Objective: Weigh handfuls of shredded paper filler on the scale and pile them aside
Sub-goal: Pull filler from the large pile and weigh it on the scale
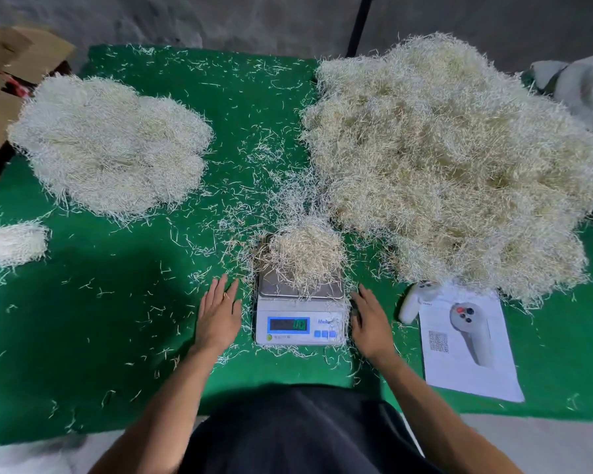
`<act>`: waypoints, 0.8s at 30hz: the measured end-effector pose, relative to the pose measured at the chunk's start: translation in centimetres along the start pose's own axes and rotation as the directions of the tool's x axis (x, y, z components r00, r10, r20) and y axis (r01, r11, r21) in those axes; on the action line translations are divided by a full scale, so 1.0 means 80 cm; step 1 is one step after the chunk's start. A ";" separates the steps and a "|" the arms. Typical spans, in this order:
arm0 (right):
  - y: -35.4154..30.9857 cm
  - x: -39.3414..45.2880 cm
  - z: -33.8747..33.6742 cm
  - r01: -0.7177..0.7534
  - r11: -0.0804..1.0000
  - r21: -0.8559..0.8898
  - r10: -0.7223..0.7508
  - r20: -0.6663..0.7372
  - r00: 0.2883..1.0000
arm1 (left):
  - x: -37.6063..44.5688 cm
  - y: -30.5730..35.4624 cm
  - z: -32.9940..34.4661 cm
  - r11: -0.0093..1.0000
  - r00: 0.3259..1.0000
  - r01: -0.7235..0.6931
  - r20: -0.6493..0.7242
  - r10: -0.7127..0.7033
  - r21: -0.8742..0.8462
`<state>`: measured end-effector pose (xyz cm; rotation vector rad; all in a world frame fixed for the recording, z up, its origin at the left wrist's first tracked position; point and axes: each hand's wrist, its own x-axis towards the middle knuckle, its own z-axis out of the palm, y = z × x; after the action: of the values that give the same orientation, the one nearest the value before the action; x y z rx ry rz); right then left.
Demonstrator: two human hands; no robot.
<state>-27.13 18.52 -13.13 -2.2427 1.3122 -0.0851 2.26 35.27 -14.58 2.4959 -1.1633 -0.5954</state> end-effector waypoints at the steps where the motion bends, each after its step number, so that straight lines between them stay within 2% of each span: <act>1: -0.001 -0.003 0.005 -0.027 0.999 0.025 0.027 -0.022 0.999 | -0.006 -0.005 0.009 0.999 1.000 -0.016 0.001 0.016 0.034; 4: -0.020 -0.004 0.004 -0.118 0.962 0.248 0.137 -0.062 0.989 | -0.016 -0.002 0.019 0.998 1.000 -0.005 -0.013 0.006 0.059; 6: -0.027 -0.003 -0.003 -0.124 0.929 0.348 0.158 -0.070 0.985 | -0.019 0.002 0.021 0.999 1.000 0.008 -0.027 -0.007 0.050; 7: -0.026 -0.004 -0.007 -0.095 0.945 0.312 0.116 -0.050 0.992 | -0.020 0.002 0.022 0.999 0.999 0.011 -0.036 -0.009 0.047; 9: -0.013 -0.003 -0.012 0.023 0.996 0.087 -0.027 0.049 0.998 | -0.020 0.002 0.022 0.999 0.999 0.014 -0.044 -0.012 0.043; 11: 0.002 -0.004 -0.018 0.148 0.983 -0.109 -0.128 0.170 0.977 | -0.020 0.003 0.022 0.999 0.999 0.020 -0.050 -0.018 0.037; 14: 0.010 -0.002 -0.030 0.202 0.940 -0.274 -0.123 0.279 0.952 | -0.020 0.005 0.021 1.000 0.998 0.020 -0.052 -0.019 0.018; 17: 0.013 0.002 -0.032 0.195 0.936 -0.292 -0.121 0.255 0.959 | -0.021 0.006 0.022 1.000 0.998 0.020 -0.066 -0.020 0.002; 20: 0.010 0.002 -0.026 0.156 0.975 -0.161 -0.111 0.257 0.960 | -0.023 0.005 0.021 1.000 0.997 0.025 -0.071 -0.025 -0.011; 24: 0.001 0.020 -0.036 0.057 0.993 -0.107 -0.023 0.294 0.955 | -0.023 0.008 0.020 0.999 0.996 0.032 -0.078 -0.035 -0.035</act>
<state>-27.26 16.00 -11.06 -2.2708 1.1358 0.3048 -0.03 36.13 -15.25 2.4909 -1.0757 -0.5165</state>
